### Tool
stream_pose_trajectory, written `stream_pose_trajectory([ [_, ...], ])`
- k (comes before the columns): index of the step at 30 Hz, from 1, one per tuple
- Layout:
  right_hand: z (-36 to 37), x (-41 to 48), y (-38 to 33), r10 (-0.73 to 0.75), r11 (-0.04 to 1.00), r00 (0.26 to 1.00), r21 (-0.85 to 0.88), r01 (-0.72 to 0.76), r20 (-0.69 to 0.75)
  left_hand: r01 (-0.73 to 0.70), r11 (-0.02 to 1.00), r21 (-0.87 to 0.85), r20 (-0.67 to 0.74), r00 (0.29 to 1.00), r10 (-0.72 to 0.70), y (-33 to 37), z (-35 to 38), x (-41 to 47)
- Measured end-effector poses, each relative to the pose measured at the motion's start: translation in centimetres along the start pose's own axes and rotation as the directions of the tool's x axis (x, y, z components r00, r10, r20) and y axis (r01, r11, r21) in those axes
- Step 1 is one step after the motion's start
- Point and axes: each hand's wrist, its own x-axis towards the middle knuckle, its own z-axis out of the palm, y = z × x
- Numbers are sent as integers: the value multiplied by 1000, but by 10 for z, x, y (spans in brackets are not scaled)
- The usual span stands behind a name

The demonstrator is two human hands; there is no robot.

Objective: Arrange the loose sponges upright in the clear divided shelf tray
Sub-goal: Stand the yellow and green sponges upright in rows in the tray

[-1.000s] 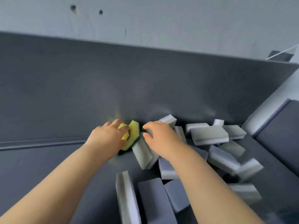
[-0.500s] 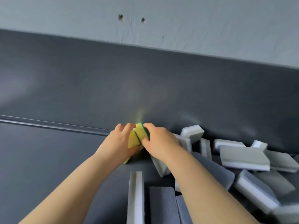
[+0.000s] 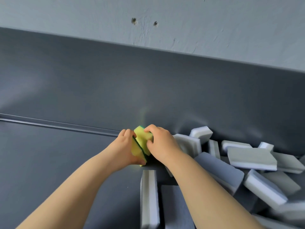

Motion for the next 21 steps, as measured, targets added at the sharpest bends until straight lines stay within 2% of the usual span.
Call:
stream_pose_trajectory([
  [3, -2, -3, 0, 20, 997, 999, 70, -16, -50, -46, 997, 63, 39, 998, 43, -7, -8, -3],
  [9, -13, -22, 6, 53, 969, 992, 244, -24, -114, -73, 985, 156, -107, 990, 91, -13, -10, -1],
  [12, -19, -34, 13, 84, 960, 987, 275, -43, -138, -98, 960, 261, -86, 989, 124, -13, -8, 6],
  [16, -18, -48, 17, 108, 950, 985, 305, -62, -137, -119, 964, 240, -21, 992, 127, -13, -6, 6],
  [21, -12, -52, 18, 111, 931, 984, 361, -54, -138, -196, 959, 205, -75, 974, 215, -19, -2, 1],
])
